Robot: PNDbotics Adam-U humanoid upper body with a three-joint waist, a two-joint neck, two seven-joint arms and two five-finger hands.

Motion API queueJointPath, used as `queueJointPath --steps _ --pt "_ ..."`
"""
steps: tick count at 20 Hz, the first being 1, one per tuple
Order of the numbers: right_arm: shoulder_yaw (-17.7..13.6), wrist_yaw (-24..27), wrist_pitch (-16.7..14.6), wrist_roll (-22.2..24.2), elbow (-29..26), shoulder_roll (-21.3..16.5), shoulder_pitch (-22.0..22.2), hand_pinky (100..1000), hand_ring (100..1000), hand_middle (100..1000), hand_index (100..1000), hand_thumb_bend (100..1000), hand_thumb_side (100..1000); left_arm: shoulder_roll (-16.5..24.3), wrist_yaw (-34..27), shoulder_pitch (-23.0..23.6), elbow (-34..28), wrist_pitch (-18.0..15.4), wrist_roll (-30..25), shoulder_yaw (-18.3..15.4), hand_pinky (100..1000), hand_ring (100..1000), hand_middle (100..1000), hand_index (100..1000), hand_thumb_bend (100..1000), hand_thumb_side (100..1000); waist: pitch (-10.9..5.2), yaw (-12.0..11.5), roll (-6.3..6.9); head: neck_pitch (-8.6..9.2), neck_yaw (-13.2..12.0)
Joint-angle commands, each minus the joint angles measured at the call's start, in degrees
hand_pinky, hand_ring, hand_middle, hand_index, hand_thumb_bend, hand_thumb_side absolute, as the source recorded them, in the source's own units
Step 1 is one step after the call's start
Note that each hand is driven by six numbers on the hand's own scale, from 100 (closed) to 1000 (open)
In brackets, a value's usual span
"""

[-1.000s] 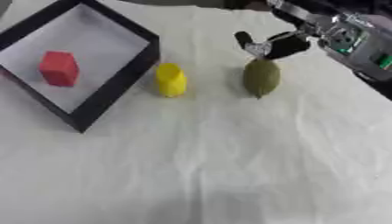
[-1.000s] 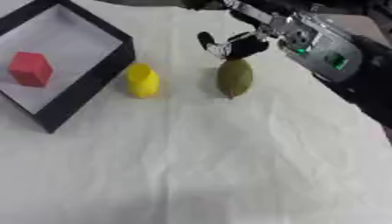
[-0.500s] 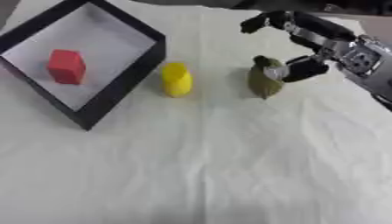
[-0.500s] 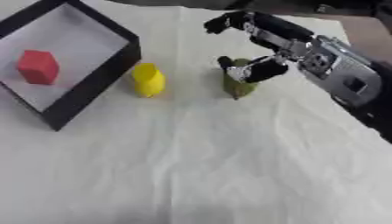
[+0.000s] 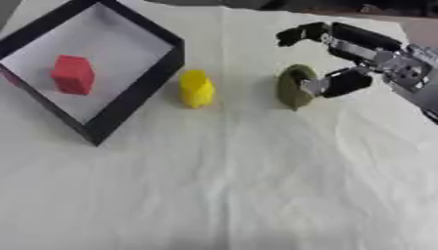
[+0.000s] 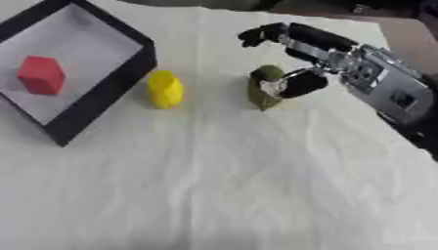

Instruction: Pick up objects on the table and place them in the box.

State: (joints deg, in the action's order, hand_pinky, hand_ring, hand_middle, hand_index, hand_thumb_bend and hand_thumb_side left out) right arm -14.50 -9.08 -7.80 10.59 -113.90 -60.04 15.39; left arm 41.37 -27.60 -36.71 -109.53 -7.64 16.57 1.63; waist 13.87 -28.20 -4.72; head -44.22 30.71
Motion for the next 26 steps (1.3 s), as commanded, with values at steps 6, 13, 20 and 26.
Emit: queueJointPath --steps 6,13,20,26 --pt "-1.1 -1.3 4.7 0.6 0.6 -0.9 0.5 1000 871 821 968 100 449 2.1 -0.1 -0.3 -0.1 0.4 -0.1 -0.2 957 635 900 813 168 602 -0.74 0.1 0.27 0.10 0.4" --pt "-0.9 -4.2 3.8 2.1 2.7 -0.9 1.2 1000 892 836 982 166 510 2.2 -0.4 -0.2 -0.1 0.5 -0.2 -0.2 958 632 893 812 173 600 -0.64 0.2 0.08 0.10 0.5" --pt "-1.1 -7.8 2.9 2.0 5.9 -1.0 1.8 1000 913 855 993 267 540 2.4 -0.5 0.0 -0.1 0.6 -0.2 -0.2 958 641 886 811 177 599 -0.62 0.3 -0.01 0.10 0.3" --pt "-0.7 -11.4 2.3 1.7 8.4 -1.3 1.7 1000 923 865 998 370 540 2.3 -0.6 -0.1 -0.3 0.6 -0.3 0.0 957 653 886 811 179 597 -0.44 0.3 0.03 0.10 0.5"
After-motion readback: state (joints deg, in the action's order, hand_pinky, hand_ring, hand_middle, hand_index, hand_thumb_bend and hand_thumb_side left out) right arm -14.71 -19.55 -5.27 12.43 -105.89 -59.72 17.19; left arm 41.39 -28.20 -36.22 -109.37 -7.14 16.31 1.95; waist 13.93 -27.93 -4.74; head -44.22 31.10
